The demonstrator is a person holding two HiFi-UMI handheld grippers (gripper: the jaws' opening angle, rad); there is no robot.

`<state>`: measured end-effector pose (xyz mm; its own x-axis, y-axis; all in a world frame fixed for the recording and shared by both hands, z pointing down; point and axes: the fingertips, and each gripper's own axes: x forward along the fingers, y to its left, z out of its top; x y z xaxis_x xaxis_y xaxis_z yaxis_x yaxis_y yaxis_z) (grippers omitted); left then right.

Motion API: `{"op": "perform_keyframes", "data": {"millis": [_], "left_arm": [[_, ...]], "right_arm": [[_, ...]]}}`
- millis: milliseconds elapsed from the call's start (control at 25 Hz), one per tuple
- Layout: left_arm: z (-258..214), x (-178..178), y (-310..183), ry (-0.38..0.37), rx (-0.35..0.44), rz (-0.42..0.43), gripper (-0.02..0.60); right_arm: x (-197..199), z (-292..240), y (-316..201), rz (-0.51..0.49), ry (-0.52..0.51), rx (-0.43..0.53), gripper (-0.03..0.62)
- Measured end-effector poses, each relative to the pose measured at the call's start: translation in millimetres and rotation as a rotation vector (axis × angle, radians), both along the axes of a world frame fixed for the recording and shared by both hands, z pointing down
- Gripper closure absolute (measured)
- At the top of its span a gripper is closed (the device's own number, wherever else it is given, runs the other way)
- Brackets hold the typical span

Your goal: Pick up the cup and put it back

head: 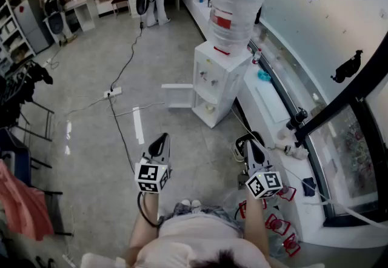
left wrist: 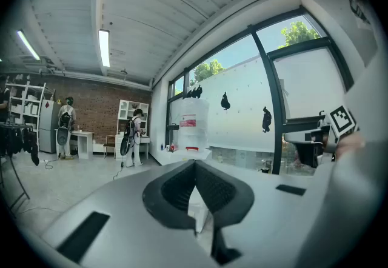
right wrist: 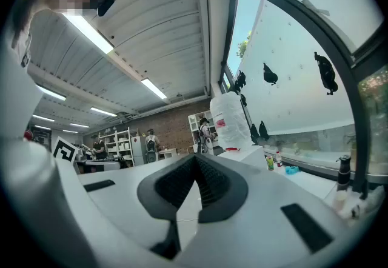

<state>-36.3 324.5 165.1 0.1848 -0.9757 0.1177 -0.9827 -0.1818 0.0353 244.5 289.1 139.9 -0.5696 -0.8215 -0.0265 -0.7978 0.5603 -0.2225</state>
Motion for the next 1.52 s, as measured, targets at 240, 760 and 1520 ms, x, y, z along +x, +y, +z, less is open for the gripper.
{"op": "perform_keyframes", "data": {"millis": [240,760,1520], "left_arm": [[1.5,-2.0,-0.6,0.001,-0.003,-0.001,0.557],[5.5,-0.4,-2.5,0.001,-0.015,0.01,0.557],[6.5,1.3,-1.3,0.084,0.002,0.055,0.555]], "right_arm": [[-1.1,2.9,0.7,0.0,0.005,-0.008,0.579],[-0.7,8.4,-0.6,0.015,0.004,-0.028,0.579],[-5.0,12.1,0.9,0.018,-0.032,-0.041,0.577]]}}
